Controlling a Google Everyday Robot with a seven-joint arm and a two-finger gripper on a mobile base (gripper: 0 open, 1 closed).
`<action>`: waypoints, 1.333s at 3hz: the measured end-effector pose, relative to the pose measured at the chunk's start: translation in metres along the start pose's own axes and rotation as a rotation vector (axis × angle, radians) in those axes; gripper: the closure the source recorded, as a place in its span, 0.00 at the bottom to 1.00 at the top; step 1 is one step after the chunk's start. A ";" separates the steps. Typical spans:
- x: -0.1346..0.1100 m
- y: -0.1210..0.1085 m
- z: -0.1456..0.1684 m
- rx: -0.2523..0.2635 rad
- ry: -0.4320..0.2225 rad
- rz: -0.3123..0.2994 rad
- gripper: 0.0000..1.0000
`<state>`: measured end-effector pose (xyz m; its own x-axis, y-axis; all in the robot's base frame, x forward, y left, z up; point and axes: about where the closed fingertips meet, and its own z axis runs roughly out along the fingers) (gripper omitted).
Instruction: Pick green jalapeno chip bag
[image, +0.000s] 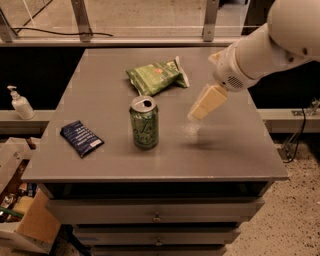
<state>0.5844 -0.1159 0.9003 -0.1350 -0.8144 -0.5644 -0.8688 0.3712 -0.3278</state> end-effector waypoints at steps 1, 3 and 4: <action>-0.021 -0.026 0.043 -0.018 -0.059 0.018 0.00; -0.047 -0.064 0.103 -0.075 -0.129 0.070 0.00; -0.052 -0.072 0.126 -0.099 -0.132 0.076 0.00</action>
Offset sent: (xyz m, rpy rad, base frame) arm 0.1325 0.0656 -0.0284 0.2055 0.0395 0.0229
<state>0.7136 -0.0438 0.8576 -0.1445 -0.7177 -0.6812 -0.9020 0.3785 -0.2075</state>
